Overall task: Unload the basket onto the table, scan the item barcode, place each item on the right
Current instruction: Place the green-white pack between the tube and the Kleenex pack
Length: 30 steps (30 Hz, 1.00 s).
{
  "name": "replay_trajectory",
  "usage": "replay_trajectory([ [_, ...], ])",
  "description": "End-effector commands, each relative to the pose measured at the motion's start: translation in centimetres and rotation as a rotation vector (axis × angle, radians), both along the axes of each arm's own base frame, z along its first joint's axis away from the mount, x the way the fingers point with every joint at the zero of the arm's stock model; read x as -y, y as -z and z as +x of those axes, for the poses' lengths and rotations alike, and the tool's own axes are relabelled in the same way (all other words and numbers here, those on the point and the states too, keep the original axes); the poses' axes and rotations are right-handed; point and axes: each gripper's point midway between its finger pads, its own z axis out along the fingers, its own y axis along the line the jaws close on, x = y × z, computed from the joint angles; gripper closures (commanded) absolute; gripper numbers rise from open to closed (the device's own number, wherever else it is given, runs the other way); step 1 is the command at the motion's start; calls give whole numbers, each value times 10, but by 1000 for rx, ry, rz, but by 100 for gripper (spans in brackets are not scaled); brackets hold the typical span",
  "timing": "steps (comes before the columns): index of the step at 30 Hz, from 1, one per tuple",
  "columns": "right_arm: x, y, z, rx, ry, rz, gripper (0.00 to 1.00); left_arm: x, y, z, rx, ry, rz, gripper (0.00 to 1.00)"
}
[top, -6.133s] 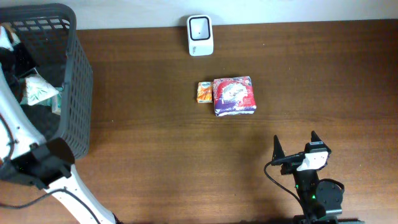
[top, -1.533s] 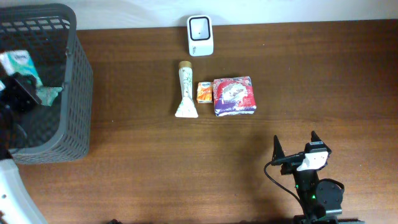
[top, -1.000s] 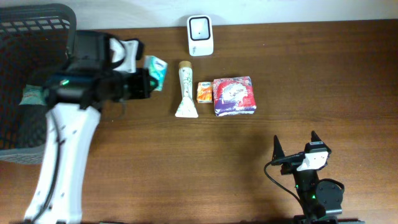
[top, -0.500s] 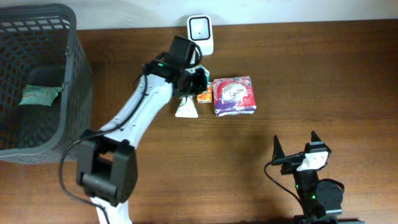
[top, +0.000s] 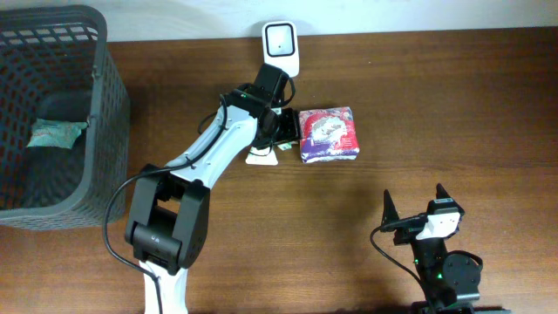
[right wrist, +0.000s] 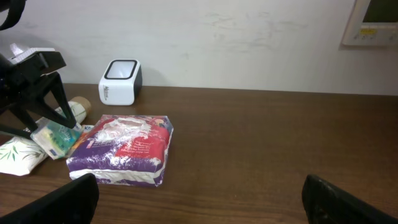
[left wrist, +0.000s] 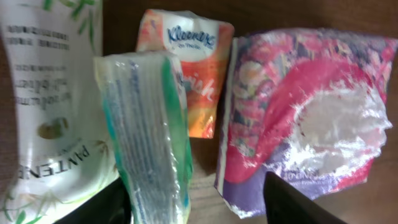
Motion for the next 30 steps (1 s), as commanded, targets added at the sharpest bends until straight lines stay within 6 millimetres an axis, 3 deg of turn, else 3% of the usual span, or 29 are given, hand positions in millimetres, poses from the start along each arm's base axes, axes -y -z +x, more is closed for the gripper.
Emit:
replay_trajectory([
  [1, 1, 3, 0, -5, 6, 8, 1, 8, -37, 9, 82, 94, -38, 33],
  [2, 1, 3, 0, -4, 6, 8, 1, 6, -53, 11, 113, 113, -36, 32],
  [6, 1, 3, 0, -5, 6, 8, 1, -19, -155, 15, 317, 152, -54, 33],
  [9, 1, 3, 0, -5, 6, 8, 1, -67, -216, 9, 458, 42, 30, 35],
  [12, 1, 3, 0, -5, 6, 8, 1, -142, -259, -13, 532, -134, 203, 32],
  [14, 1, 3, 0, -5, 6, 8, 1, -190, -274, -29, 548, -251, 327, 31],
  [15, 1, 3, 0, -5, 6, 8, 1, -222, -285, -38, 560, -335, 407, 23],
  [16, 1, 3, 0, -5, 6, 8, 1, -264, -300, -48, 586, -459, 502, 6],
  [20, 1, 3, 0, -5, 6, 8, 1, -372, -340, -72, 664, -794, 611, 3],
  [21, 1, 3, 0, -5, 6, 8, 1, -389, -345, -74, 675, -845, 622, 4],
  [23, 1, 3, 0, -5, 6, 8, 1, -441, -347, -78, 673, -959, 688, 6],
  [25, 1, 3, 0, -4, 6, 8, 1, -483, -330, -63, 602, -840, 855, 9],
  [27, 1, 3, 0, -5, 6, 8, 1, -498, -303, -45, 501, -653, 973, 9],
  [30, 1, 3, 0, -5, 6, 8, 1, -505, -252, -12, 420, -571, 934, 4],
])
